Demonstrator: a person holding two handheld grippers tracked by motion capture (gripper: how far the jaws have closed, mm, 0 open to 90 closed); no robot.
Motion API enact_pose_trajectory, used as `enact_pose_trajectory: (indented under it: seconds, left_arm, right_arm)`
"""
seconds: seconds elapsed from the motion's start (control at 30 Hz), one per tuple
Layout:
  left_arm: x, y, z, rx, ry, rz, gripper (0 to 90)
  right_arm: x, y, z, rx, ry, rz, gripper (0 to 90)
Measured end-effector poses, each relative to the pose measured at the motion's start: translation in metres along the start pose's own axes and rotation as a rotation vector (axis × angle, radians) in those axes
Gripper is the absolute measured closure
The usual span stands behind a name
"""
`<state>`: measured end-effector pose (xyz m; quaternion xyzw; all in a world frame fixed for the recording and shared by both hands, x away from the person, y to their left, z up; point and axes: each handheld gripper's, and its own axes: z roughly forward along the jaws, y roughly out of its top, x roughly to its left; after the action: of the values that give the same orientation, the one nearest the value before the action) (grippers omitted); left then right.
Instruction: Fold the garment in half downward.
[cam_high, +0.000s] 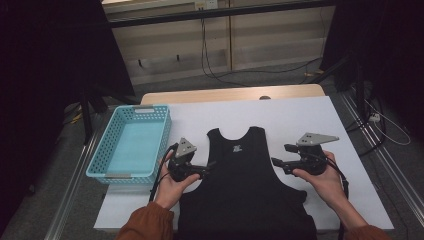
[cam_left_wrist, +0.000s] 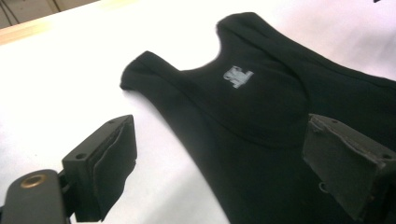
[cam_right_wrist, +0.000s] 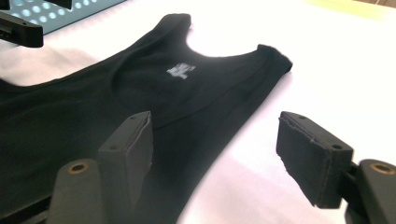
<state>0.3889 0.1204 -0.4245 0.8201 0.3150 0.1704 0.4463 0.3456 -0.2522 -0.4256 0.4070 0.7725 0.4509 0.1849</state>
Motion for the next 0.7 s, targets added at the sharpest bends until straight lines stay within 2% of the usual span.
enact_pose_trajectory:
  seconds: [0.07, 0.17, 0.33, 0.4, 0.47, 0.5, 0.7]
  left_arm:
    - [0.005, 0.002, 0.005, -0.012, -0.009, -0.018, 12.2]
    - [0.011, 0.006, 0.011, 0.002, -0.018, -0.033, 12.2]
    - [0.014, 0.016, 0.021, 0.003, -0.024, -0.031, 12.1]
    - [0.016, 0.020, 0.024, 0.006, -0.026, -0.025, 12.1]
    - [0.019, 0.024, 0.027, -0.001, -0.020, -0.024, 12.1]
    - [0.020, 0.026, 0.029, -0.002, -0.017, -0.021, 11.9]
    - [0.029, 0.029, 0.040, -0.005, -0.016, -0.043, 10.3]
  right_arm:
    - [-0.003, 0.005, 0.005, 0.004, -0.010, -0.008, 26.2]
    - [-0.008, 0.011, 0.015, -0.008, 0.002, 0.001, 28.3]
    - [-0.015, 0.020, 0.029, 0.011, 0.024, -0.004, 30.2]
    - [-0.019, 0.025, 0.034, 0.012, 0.019, 0.002, 28.9]
    - [-0.023, 0.028, 0.037, 0.010, 0.018, 0.002, 34.3]
    - [-0.025, 0.030, 0.039, 0.006, 0.010, -0.003, 33.9]
    - [-0.035, 0.039, 0.050, 0.011, 0.001, 0.013, 33.5]
